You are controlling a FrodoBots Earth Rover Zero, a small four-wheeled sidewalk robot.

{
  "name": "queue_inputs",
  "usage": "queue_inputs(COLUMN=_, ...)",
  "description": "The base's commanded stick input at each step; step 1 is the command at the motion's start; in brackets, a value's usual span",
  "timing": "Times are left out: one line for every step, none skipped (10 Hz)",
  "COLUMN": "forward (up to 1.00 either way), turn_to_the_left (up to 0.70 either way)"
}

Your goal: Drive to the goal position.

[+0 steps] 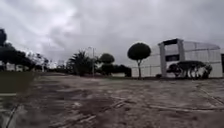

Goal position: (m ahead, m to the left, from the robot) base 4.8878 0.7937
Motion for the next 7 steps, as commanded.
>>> queue_inputs(forward=0.7, turn_to_the_left=0.0)
queue_inputs(forward=0.7, turn_to_the_left=0.0)
queue_inputs(forward=0.7, turn_to_the_left=-0.08)
queue_inputs(forward=0.7, turn_to_the_left=-0.35)
queue_inputs(forward=0.7, turn_to_the_left=-0.33)
queue_inputs(forward=0.7, turn_to_the_left=-0.1)
queue_inputs(forward=0.7, turn_to_the_left=0.0)
